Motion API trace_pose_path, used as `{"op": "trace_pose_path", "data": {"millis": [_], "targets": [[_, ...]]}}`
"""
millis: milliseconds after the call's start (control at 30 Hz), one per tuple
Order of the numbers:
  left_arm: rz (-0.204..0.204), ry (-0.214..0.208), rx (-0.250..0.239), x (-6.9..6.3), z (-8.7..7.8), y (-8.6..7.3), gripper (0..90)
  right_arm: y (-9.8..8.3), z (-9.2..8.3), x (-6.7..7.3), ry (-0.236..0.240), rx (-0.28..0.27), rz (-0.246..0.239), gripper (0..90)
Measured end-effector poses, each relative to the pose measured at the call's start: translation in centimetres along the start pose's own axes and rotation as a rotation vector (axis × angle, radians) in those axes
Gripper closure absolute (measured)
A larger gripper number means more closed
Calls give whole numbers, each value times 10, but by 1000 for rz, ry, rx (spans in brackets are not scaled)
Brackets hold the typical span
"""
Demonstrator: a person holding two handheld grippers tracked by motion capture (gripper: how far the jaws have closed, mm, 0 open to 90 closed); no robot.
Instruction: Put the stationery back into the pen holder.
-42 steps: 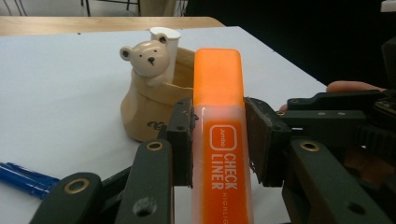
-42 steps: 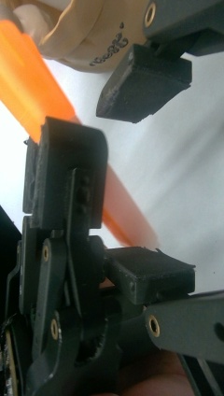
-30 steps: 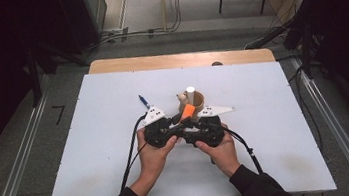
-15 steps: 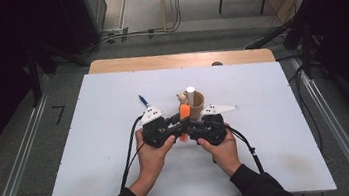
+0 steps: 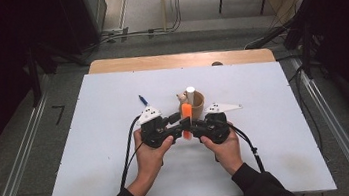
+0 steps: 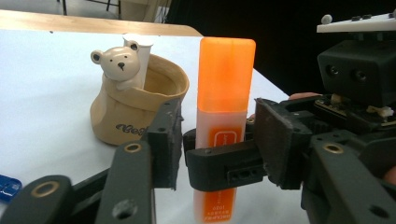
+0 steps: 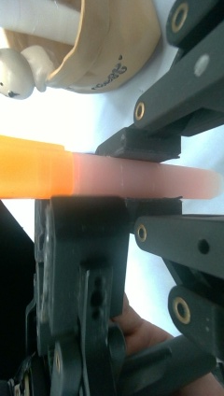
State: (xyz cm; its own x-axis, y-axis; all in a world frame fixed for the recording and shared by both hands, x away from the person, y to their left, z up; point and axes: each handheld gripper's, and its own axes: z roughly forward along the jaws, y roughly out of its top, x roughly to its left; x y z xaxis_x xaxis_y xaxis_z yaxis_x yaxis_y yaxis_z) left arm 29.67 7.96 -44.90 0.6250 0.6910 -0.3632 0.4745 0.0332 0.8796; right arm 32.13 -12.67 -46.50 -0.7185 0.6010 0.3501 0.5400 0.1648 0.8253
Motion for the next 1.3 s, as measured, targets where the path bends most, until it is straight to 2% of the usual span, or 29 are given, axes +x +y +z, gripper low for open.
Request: {"op": "trace_pose_path", "data": {"millis": [200,533,767,933,1133,1300], "targets": [[-2,-8,-2,1,-4,1,497,1,-2,-2,-8,-6,3,721],[2,14,2,9,-10,-2,433,4,-7,-6,-20,-23,11,721],[5,59,16,17,-12,-5,398,7,-9,-10,-30,-35,16,721],[33,130,34,23,-12,-8,356,10,-12,-12,-36,-48,18,721],[18,192,65,34,-10,-11,338,13,-13,-15,-46,-56,20,720],[0,220,83,40,-9,-12,318,17,-13,-19,-59,-60,28,720]]}}
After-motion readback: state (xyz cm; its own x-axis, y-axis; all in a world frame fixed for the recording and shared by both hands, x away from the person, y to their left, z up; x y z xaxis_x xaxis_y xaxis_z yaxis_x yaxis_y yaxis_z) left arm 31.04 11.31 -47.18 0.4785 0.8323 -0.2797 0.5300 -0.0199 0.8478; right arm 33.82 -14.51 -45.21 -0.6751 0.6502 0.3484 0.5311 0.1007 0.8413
